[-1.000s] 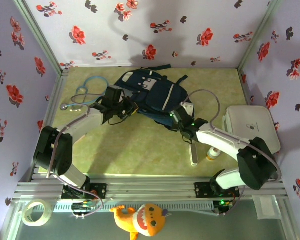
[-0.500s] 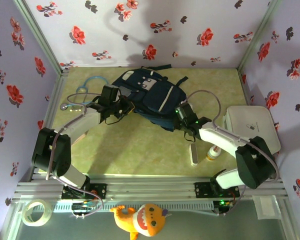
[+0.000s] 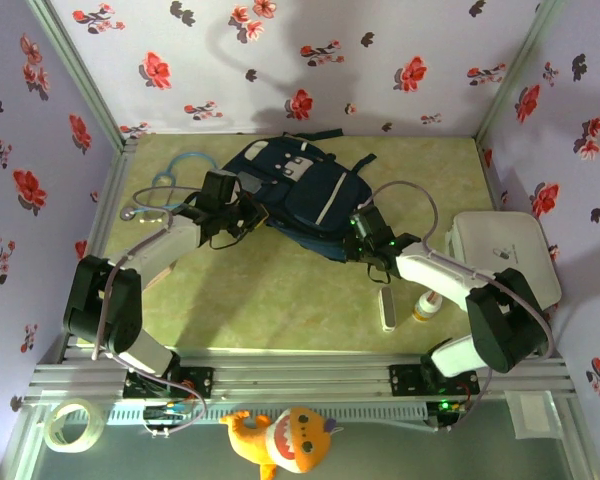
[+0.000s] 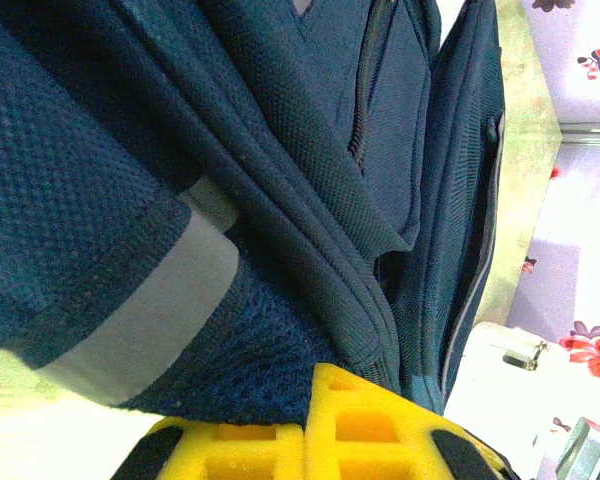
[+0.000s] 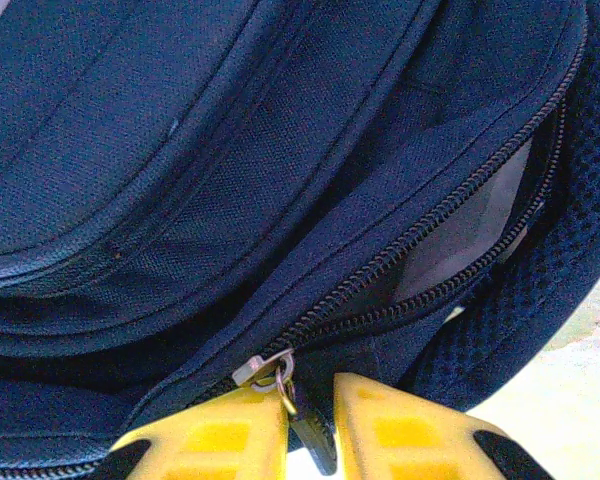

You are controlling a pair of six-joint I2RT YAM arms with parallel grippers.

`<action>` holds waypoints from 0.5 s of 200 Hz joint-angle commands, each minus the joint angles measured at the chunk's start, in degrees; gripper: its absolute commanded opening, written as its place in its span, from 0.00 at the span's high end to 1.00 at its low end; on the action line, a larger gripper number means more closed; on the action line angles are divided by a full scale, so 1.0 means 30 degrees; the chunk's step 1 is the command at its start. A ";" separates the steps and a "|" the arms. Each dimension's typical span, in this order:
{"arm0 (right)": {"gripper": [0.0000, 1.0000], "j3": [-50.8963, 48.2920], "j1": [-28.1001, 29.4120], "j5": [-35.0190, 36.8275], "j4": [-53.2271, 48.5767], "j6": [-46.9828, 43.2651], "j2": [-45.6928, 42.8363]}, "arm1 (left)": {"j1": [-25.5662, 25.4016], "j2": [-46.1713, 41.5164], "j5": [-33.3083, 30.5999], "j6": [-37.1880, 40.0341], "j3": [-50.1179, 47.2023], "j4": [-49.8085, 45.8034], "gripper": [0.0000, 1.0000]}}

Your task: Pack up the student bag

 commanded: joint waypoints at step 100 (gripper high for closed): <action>0.83 0.0215 -0.0093 0.0129 -0.0684 -0.1469 0.0464 | 0.0291 -0.1026 0.0167 0.0624 0.0726 0.0973 1.00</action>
